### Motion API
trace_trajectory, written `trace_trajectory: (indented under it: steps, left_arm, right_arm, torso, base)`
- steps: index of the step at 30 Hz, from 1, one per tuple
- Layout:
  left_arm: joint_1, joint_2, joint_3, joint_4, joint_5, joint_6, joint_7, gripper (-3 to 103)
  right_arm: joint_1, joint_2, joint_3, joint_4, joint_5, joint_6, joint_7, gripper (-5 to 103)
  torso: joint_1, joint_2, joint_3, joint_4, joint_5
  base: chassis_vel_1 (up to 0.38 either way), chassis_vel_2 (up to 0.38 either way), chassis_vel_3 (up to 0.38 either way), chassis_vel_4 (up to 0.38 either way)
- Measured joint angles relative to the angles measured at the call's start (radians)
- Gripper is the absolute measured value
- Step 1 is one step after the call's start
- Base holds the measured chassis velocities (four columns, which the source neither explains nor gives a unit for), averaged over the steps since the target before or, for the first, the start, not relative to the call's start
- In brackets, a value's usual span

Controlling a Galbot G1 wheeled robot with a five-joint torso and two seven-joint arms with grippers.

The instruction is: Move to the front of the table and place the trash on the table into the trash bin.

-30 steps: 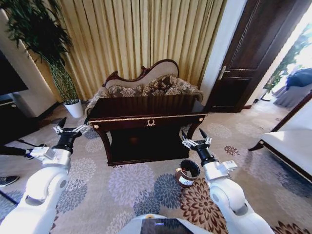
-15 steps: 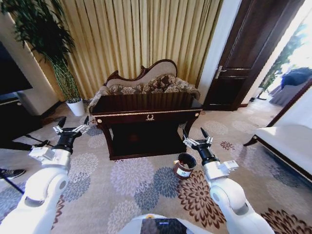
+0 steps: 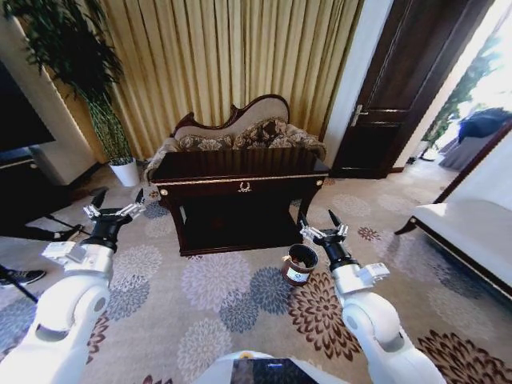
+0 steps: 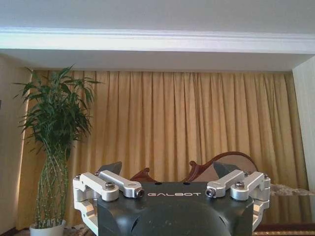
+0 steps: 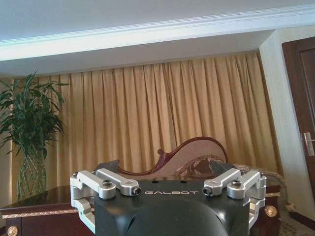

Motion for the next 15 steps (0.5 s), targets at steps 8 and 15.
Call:
trace_trajectory:
  steps: [8,15]
  left_arm:
    - [-0.002,0.008,0.001,0.000,0.001,0.000,0.000,100]
    - [-0.001,0.013,0.001,0.002,-0.003,0.000,-0.001,100]
  right_arm:
    - [-0.004,0.008,-0.008,-0.006,-0.003,0.010,0.000,100]
    - [-0.015,0.025,-0.021,-0.019,-0.035,0.034,0.000,100]
  torso:
    - [0.000,0.000,0.000,-0.0001,0.0004]
    - [-0.001,0.000,0.000,0.0000,0.0000]
  base:
    - [0.077,-0.282,-0.054,0.288]
    - [0.139,-0.199,-0.142,0.211]
